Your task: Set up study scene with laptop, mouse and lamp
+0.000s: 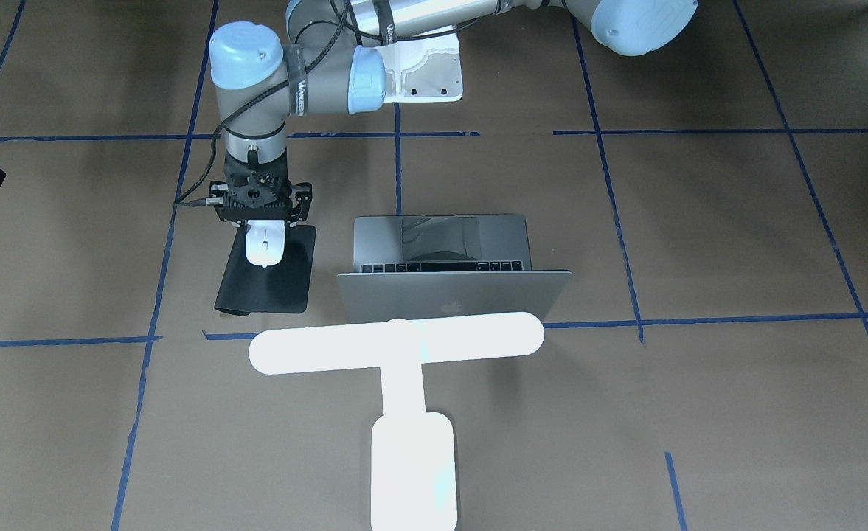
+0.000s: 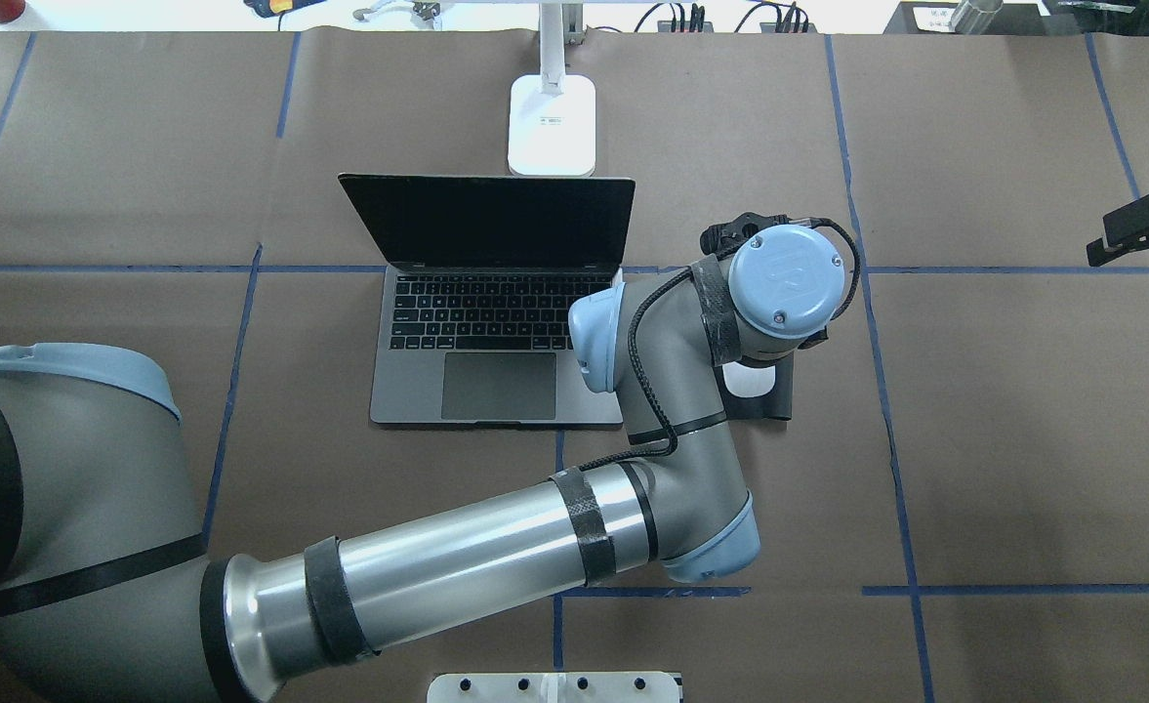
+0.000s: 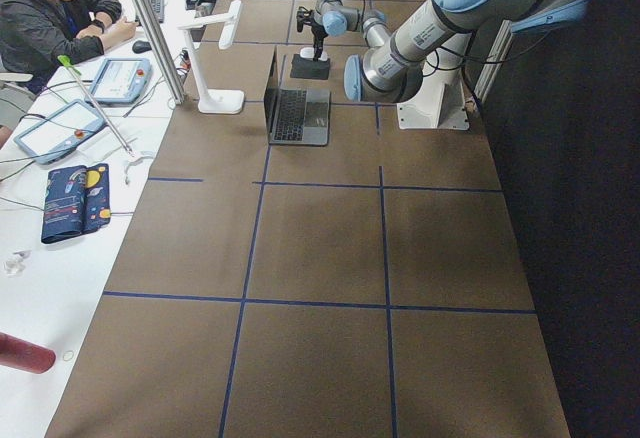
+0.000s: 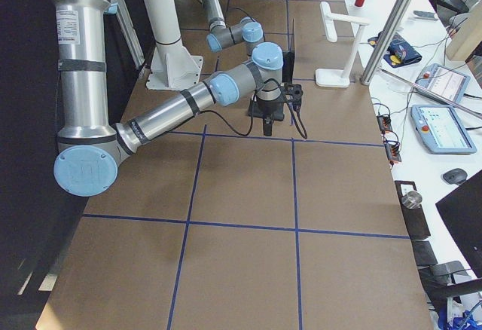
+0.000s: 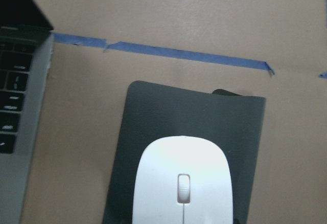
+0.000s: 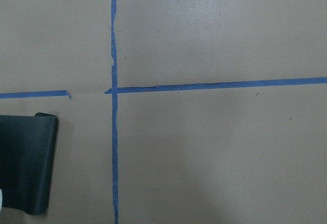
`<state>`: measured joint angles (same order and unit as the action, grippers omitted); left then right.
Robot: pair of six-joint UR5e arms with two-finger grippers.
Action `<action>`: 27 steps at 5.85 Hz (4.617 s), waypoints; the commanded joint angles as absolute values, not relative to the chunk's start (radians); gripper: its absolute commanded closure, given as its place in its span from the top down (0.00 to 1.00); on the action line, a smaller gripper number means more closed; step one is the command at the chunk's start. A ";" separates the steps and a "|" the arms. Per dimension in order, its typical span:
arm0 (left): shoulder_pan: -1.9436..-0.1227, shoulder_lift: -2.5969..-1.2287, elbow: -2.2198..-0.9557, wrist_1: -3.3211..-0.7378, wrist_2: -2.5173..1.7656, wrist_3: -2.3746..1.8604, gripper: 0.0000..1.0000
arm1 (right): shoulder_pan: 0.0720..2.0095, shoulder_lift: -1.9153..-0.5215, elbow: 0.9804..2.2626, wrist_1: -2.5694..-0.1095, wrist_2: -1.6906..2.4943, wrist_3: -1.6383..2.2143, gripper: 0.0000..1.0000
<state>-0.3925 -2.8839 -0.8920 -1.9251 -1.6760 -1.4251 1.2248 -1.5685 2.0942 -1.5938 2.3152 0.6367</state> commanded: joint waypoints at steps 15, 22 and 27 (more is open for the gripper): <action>-0.644 -1.871 -2.173 -1.398 -1.985 -0.972 1.00 | 1.420 -1.609 1.929 -1.747 2.240 0.062 1.00; -1.504 -1.503 -1.644 -1.542 -2.353 0.039 1.00 | 1.537 -1.621 1.735 -1.694 2.364 -0.067 1.00; -1.611 -1.506 -1.643 -1.539 -2.438 0.075 1.00 | 1.568 -1.620 1.710 -1.681 2.361 -0.066 1.00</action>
